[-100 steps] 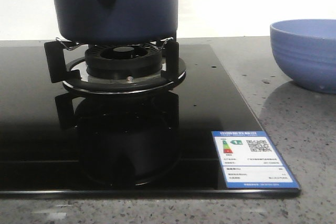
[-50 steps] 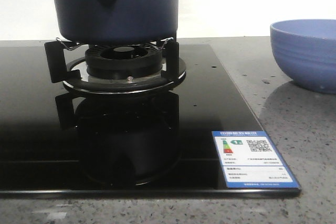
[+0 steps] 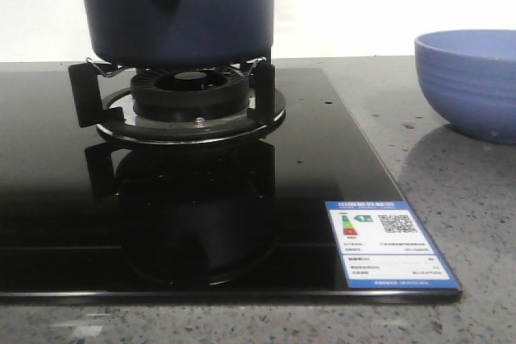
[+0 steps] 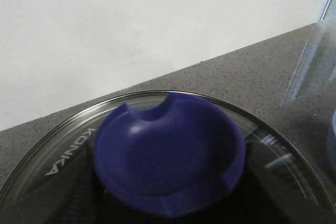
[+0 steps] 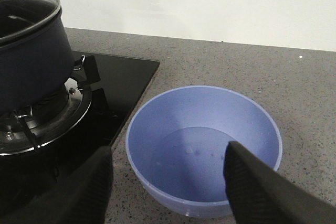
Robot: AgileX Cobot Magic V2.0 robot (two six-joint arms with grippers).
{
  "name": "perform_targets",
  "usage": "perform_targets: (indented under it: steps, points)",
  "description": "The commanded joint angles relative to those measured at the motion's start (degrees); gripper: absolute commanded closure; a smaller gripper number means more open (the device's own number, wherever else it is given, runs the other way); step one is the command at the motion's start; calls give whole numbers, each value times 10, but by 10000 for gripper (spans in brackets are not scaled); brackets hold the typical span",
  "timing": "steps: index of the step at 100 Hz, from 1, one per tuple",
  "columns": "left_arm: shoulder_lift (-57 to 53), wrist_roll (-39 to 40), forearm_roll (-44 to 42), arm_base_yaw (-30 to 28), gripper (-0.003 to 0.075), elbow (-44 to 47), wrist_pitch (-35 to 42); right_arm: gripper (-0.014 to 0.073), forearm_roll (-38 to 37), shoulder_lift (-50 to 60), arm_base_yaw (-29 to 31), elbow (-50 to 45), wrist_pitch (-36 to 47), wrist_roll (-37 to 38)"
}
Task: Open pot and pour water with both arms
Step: 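Lift the lid off the pot with left gripper, raise bowl with right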
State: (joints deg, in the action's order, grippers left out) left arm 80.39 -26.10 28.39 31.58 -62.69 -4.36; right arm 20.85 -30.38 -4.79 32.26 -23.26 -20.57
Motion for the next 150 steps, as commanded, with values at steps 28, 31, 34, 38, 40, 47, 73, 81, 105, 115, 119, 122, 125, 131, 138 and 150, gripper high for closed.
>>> perform_targets:
  steps: [28,31,34,38,40,47,73,81,105,115,119,122,125,131,138,150]
  points:
    - [-55,4,7,1,426,-21,49,176,7,-6,-1,21,40,-6]
    - [-64,4,7,0,424,-21,49,176,7,-6,-1,21,40,-6]
    - [-71,4,7,0,424,-21,49,176,7,-6,-1,21,40,-6]
    - [-82,4,7,-3,424,-21,49,176,7,-6,-1,21,38,-6]
    - [-86,4,7,-4,424,-21,49,176,7,-6,-1,21,37,-6]
    - [-105,4,7,-14,424,-21,49,176,7,-7,-1,29,25,-6]
    - [-167,4,4,-86,417,-21,30,176,7,-80,3,101,-25,6]
    - [-179,4,2,-114,377,-21,9,176,7,-116,14,129,-41,21]
    - [-200,4,2,-190,353,-21,-21,176,7,-239,71,233,-102,23]
    - [-206,4,2,-211,352,-21,-21,176,5,-289,104,283,-152,43]
    - [-208,4,1,-220,352,-21,-23,176,2,-313,122,306,-184,53]
    - [-209,4,1,-227,352,-21,-25,176,2,-329,135,320,-205,54]
    - [-209,4,1,-231,352,-21,-27,176,2,-345,146,333,-231,54]
    - [-209,4,1,-241,352,-21,-30,176,2,-379,165,357,-262,56]
    - [-209,4,1,-251,353,-21,-34,176,1,-410,180,374,-288,58]
    - [-209,4,0,-264,353,-21,-40,176,-11,-453,188,380,-329,58]
